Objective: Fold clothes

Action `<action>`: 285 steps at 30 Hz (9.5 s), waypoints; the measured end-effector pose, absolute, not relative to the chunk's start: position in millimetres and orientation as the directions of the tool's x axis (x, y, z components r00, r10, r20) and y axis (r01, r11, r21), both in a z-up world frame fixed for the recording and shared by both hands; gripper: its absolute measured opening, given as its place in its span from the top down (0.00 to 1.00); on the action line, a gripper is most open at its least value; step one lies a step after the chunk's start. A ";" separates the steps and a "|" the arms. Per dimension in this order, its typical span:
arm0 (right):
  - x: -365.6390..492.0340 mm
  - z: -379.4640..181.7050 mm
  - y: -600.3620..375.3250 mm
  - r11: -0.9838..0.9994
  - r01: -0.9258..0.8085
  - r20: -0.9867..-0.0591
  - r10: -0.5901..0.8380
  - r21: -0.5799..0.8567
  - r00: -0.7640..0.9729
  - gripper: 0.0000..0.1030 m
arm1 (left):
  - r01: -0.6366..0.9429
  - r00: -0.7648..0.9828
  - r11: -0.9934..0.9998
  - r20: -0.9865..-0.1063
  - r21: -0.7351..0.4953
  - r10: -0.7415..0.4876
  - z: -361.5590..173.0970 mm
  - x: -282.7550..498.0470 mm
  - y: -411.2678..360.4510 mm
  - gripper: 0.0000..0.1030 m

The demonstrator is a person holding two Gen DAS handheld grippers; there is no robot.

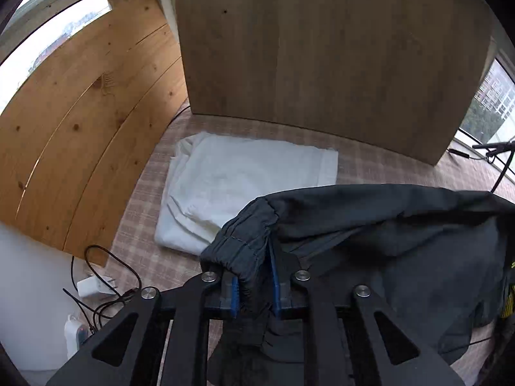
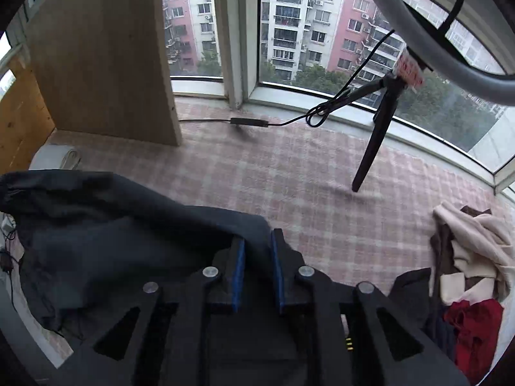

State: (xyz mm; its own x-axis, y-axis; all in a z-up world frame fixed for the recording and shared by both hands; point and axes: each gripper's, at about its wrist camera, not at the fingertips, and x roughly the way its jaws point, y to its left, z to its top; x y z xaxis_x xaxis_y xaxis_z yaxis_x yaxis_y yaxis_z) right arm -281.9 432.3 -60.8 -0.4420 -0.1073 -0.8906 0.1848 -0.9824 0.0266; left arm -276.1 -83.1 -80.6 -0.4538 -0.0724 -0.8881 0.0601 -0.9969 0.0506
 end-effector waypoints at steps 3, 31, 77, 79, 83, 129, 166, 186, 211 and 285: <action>-231.5 -78.0 439.6 -0.957 0.261 -0.895 -0.222 0.125 -0.388 0.54 | -0.031 -0.484 -0.995 -0.872 0.094 -0.067 -83.3 -229.0 -72.8 0.75; -113.7 -124.9 545.5 -0.998 0.011 -0.913 -0.060 0.061 -0.404 0.35 | -0.104 -0.322 -0.995 -0.946 0.008 0.026 -180.0 -115.7 -58.8 0.61; -174.4 -189.3 467.4 -0.960 0.063 -0.916 -0.278 0.272 -0.289 0.52 | 0.030 -0.337 -0.999 -0.940 0.041 -0.049 -164.8 -102.9 -83.3 0.60; -174.6 -192.0 455.2 -0.970 0.086 -0.921 -0.244 0.229 -0.304 0.54 | 0.031 -0.341 -0.999 -0.939 0.030 -0.039 -164.0 -100.6 -88.6 0.59; -161.4 -188.8 436.3 -0.955 0.152 -0.912 -0.289 0.254 -0.290 0.97 | 0.013 -0.333 -1.000 -0.943 0.014 -0.018 -167.8 -95.9 -96.5 0.59; -12.9 -160.2 419.3 -0.987 0.148 -0.969 0.029 -0.067 -0.247 0.45 | -0.394 -0.329 -0.913 -0.910 -0.111 0.253 -172.1 -138.3 -87.4 0.65; 62.9 -164.7 575.3 -0.998 -0.063 -0.971 -0.014 0.030 -0.238 0.44 | -0.897 -0.002 -0.420 -0.948 -0.140 0.318 -167.6 28.2 154.5 0.55; 11.2 -102.8 591.4 -0.980 0.152 -0.911 -0.179 0.130 -0.371 0.97 | -0.809 -0.052 -0.569 -0.947 -0.145 0.316 -165.9 -0.8 183.3 0.99; 50.1 -133.7 639.2 -0.949 -0.129 -0.917 -0.234 0.288 -0.322 0.60 | -0.841 0.079 -0.506 -0.968 -0.193 0.238 -143.6 -11.0 169.1 0.94; 28.6 -152.4 203.4 -0.646 0.763 -0.972 -0.199 0.033 -0.126 0.44 | -0.330 -0.267 -0.933 -0.934 -0.143 0.237 -198.5 -69.5 -151.3 0.81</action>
State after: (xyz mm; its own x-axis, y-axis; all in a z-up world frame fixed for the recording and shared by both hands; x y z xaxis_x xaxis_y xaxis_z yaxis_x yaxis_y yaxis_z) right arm 28.6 203.4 -152.4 -0.1265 -0.1988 -0.9719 0.7626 -0.6461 0.0329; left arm -69.5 -151.3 -198.5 -0.2671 0.2374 -0.9340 -0.3299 -0.9331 -0.1429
